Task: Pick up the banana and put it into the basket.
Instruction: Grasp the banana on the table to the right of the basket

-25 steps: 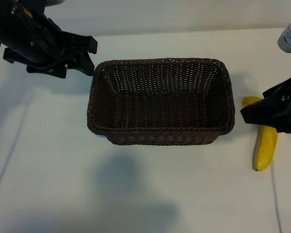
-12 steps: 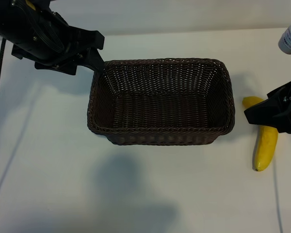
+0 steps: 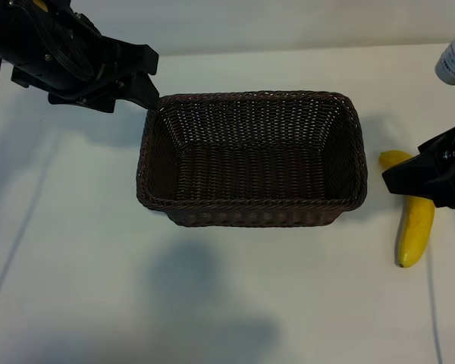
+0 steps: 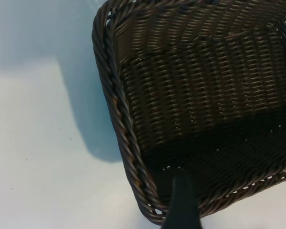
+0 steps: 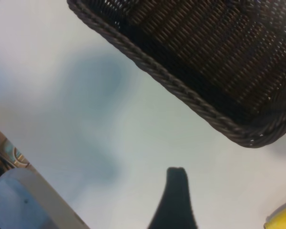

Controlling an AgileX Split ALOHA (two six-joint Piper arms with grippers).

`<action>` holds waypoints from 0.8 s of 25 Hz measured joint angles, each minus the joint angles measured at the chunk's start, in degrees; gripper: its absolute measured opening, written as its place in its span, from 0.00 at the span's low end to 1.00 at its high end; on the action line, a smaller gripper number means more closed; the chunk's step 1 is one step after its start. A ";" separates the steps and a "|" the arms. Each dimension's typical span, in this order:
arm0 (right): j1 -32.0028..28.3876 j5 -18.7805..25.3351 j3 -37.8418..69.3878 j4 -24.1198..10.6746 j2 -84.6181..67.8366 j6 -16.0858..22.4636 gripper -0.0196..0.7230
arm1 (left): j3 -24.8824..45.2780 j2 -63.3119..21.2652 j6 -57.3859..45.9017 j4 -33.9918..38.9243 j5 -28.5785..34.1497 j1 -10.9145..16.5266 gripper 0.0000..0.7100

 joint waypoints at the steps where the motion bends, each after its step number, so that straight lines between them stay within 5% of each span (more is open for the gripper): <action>1: 0.00 -0.23 0.00 -0.07 0.00 0.00 0.81 | 0.00 0.00 0.33 0.00 0.00 0.00 0.84; 11: 0.00 -5.99 0.00 -12.61 1.84 7.37 0.81 | 0.00 0.00 0.86 -1.76 -1.33 0.00 0.84; 20: 0.00 -9.45 0.00 -15.27 13.01 9.11 0.81 | 0.00 0.00 0.86 -3.00 -3.50 0.00 0.83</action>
